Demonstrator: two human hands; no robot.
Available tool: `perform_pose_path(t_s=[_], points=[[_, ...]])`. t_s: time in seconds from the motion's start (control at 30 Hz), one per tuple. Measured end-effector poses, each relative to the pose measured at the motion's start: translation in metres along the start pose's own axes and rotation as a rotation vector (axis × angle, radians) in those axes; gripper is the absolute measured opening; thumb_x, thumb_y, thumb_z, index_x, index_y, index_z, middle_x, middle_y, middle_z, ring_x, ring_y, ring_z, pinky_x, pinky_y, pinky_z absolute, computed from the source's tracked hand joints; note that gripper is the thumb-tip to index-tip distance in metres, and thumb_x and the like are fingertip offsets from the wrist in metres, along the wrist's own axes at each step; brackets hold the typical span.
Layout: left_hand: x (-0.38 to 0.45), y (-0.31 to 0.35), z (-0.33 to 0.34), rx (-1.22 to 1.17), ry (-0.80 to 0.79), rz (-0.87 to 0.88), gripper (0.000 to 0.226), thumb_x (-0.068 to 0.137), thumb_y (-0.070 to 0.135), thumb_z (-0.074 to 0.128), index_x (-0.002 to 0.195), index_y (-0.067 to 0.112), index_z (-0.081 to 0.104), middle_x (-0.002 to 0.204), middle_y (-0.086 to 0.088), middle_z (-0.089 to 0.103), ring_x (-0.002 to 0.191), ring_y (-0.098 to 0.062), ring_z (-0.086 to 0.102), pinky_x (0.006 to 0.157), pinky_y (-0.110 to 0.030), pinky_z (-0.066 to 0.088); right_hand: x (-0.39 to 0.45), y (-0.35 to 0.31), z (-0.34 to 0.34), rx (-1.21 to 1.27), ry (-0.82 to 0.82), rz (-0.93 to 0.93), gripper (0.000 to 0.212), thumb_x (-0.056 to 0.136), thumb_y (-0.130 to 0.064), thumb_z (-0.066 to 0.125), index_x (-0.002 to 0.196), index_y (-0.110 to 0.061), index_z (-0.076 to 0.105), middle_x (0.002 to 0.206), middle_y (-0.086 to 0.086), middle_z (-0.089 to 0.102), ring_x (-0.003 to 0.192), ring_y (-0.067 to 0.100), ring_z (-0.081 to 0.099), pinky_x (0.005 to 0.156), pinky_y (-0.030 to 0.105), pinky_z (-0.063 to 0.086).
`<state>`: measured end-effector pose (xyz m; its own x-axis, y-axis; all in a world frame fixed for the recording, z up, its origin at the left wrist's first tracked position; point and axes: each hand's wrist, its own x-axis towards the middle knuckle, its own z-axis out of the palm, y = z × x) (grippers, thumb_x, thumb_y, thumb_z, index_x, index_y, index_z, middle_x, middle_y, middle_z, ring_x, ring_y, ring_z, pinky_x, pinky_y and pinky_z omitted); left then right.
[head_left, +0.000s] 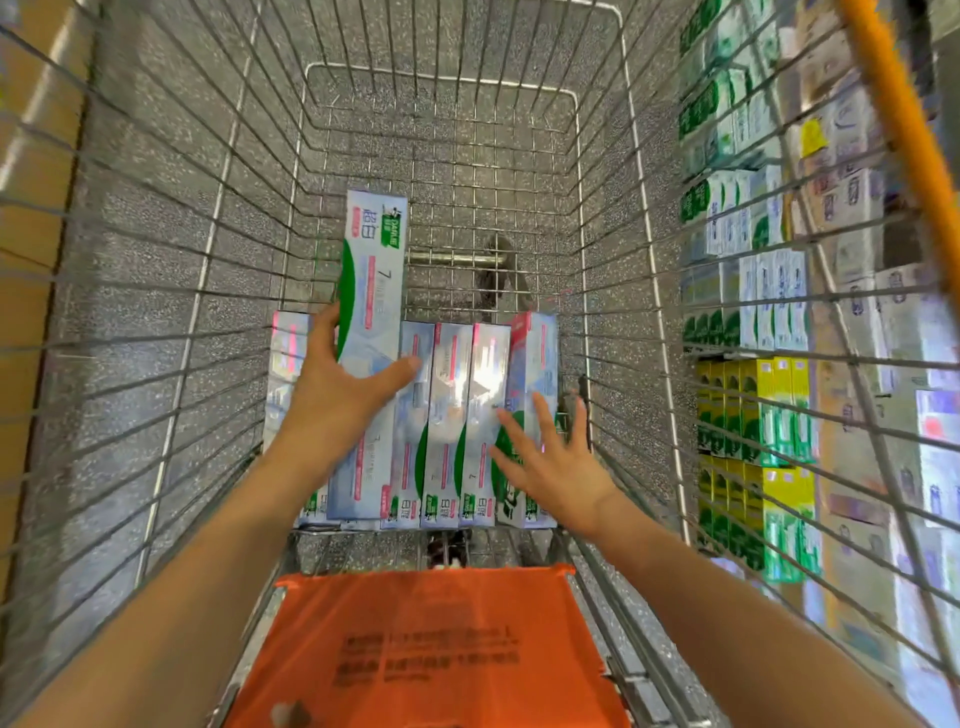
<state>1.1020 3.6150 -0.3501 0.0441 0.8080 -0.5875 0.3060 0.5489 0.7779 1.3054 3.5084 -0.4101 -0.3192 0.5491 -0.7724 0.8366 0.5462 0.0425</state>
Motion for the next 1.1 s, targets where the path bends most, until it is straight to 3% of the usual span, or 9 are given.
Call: perform_pose_path(t_s=[0.3,0.43,0.6,0.7,0.8,0.87,0.93,1.03,1.1], points=[[0.001,-0.004,0.019,-0.015,-0.039,-0.014,0.074,0.080,0.020,0.072,0.140,0.025,0.029,0.116,0.013,0.056,0.100,-0.008,0.057,0.091,-0.026,0.040,0.013,-0.007,0.027,0.076,0.052,0.009,0.093,0.093,-0.011,0.051,0.145,-0.030,-0.024,0.141,0.011,-0.038,0.115,0.051,-0.040,0.104,0.072,0.004],[-0.001,0.000,0.030,-0.013,-0.081,0.014,0.062,0.080,0.019,0.072,0.123,0.036,0.030,0.103,0.023,0.051,0.093,0.000,0.055,0.087,-0.024,0.040,0.018,-0.009,0.030,0.086,0.117,-0.001,0.097,0.082,-0.026,0.068,0.149,-0.028,-0.003,0.158,0.012,0.002,0.137,0.052,0.002,0.104,0.068,0.018],[0.000,0.000,0.031,-0.022,-0.098,0.019,0.069,0.079,0.019,0.073,0.132,0.034,0.031,0.109,0.017,0.054,0.095,-0.001,0.057,0.083,-0.021,0.045,0.009,-0.001,0.033,0.186,0.108,-0.014,0.100,0.088,0.006,0.049,0.142,-0.028,-0.028,0.144,0.006,-0.037,0.139,0.037,-0.023,0.114,0.057,-0.004],[0.000,0.002,0.030,-0.037,-0.081,-0.002,0.073,0.079,0.018,0.072,0.138,0.027,0.031,0.105,0.018,0.054,0.088,0.007,0.054,0.077,-0.015,0.044,-0.003,0.008,0.026,0.737,0.239,0.350,0.102,0.076,0.025,0.037,0.147,-0.025,-0.017,0.155,-0.002,-0.018,0.146,0.025,-0.003,0.116,0.043,0.022],[-0.002,0.007,0.034,-0.043,-0.052,0.005,0.068,0.080,0.018,0.072,0.136,0.026,0.033,0.106,0.015,0.054,0.090,-0.001,0.056,0.082,-0.017,0.043,0.001,0.021,-0.007,1.372,0.620,0.751,0.065,0.089,0.011,0.041,0.148,-0.014,0.026,0.148,0.004,0.035,0.128,0.017,0.043,0.094,0.024,0.045],[-0.007,0.010,0.043,-0.061,-0.077,0.000,0.065,0.081,0.017,0.071,0.133,0.028,0.032,0.103,0.020,0.051,0.087,0.003,0.054,0.077,-0.008,0.041,0.006,0.033,-0.042,1.810,0.766,0.836,0.029,0.097,-0.009,0.045,0.125,-0.009,0.052,0.109,0.003,0.061,0.099,0.019,0.062,0.078,0.021,0.053],[-0.012,0.012,0.057,-0.064,-0.139,0.023,0.072,0.082,0.016,0.070,0.137,0.029,0.027,0.103,0.026,0.046,0.085,0.011,0.051,0.070,0.000,0.038,0.008,0.044,-0.072,2.278,0.678,0.680,0.028,0.096,-0.036,0.049,0.114,-0.014,0.054,0.099,0.001,0.063,0.092,0.023,0.064,0.074,0.033,0.057],[-0.020,0.013,0.082,-0.045,-0.278,0.063,0.079,0.081,0.011,0.072,0.138,0.029,0.020,0.102,0.035,0.033,0.077,0.023,0.045,0.060,0.008,0.033,0.002,0.051,-0.097,2.186,0.494,0.447,0.056,0.079,-0.055,0.064,0.120,-0.019,0.056,0.112,0.003,0.067,0.100,0.025,0.065,0.087,0.043,0.055],[-0.022,0.012,0.098,-0.060,-0.364,0.056,0.087,0.080,0.005,0.071,0.142,0.023,0.012,0.104,0.032,0.032,0.083,0.021,0.046,0.062,0.006,0.036,-0.003,0.053,-0.102,2.011,0.509,0.426,0.052,0.078,-0.039,0.073,0.121,-0.017,0.054,0.111,0.003,0.067,0.096,0.017,0.065,0.083,0.024,0.054]])
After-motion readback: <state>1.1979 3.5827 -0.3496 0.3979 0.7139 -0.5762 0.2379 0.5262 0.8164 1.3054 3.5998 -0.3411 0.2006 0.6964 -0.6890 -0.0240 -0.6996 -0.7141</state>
